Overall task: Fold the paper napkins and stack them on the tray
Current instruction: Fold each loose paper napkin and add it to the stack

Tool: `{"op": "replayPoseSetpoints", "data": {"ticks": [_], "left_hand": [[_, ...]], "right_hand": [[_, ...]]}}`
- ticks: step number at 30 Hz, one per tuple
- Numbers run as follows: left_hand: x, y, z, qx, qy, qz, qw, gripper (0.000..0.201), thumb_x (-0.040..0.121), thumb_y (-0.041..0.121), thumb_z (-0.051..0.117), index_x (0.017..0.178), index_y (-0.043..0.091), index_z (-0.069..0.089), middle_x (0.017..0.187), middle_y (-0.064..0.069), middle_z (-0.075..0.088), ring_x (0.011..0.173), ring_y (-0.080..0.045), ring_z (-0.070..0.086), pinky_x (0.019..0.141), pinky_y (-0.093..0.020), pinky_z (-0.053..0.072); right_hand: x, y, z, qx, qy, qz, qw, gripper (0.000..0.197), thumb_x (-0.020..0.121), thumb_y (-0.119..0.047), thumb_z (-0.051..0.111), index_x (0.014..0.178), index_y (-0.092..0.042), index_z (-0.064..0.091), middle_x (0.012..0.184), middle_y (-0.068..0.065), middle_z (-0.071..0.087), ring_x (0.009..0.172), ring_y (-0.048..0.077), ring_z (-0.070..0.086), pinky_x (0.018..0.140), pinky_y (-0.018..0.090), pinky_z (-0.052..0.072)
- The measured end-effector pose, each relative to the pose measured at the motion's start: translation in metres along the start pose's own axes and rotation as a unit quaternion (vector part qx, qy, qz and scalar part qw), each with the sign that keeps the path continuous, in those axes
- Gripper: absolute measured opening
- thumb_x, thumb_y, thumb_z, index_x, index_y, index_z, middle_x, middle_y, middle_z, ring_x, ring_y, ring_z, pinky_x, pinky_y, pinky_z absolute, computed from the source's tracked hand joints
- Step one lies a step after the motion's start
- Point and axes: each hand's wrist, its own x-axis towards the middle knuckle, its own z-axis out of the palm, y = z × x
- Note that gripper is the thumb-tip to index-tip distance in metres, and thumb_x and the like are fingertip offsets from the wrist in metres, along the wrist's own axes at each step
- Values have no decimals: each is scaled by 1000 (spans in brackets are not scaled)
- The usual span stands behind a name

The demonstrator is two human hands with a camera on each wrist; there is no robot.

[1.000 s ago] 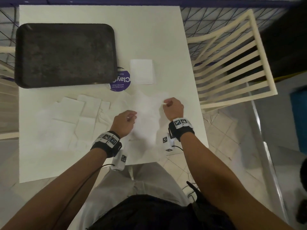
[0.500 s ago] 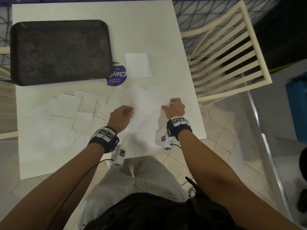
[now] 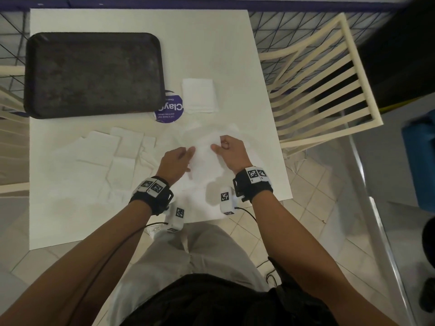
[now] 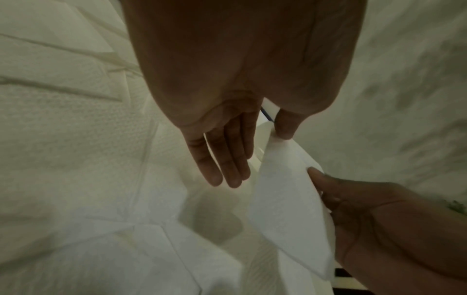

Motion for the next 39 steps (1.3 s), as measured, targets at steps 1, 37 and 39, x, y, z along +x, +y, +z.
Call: {"op": "replayPoseSetpoints", "data": {"ticks": [1, 37, 39], "left_hand": [[1, -2, -1, -2, 12, 10, 1000, 67, 85, 70, 56, 85, 3, 61, 89, -14, 70, 80, -27, 73, 82, -53, 61], [-8, -4, -42, -136, 85, 28, 987, 15, 95, 17, 71, 108, 14, 78, 95, -6, 79, 89, -27, 76, 86, -46, 63], [-8, -3, -43, -129, 86, 24, 988, 11, 93, 17, 75, 101, 13, 80, 93, -4, 80, 85, -27, 76, 83, -46, 64]], "right_hand": [[-1, -1, 4, 5, -8, -1, 1000, 21, 80, -26, 77, 77, -12, 61, 67, 13, 52, 67, 12, 50, 71, 33, 46], [-7, -15, 28, 78, -29, -35, 996, 21, 86, -7, 68, 103, -18, 74, 74, -2, 66, 75, 18, 62, 68, 36, 51], [-4, -15, 29, 67, -22, -41, 997, 20, 86, -9, 70, 102, -20, 75, 73, -7, 67, 74, 14, 62, 70, 31, 49]]}}
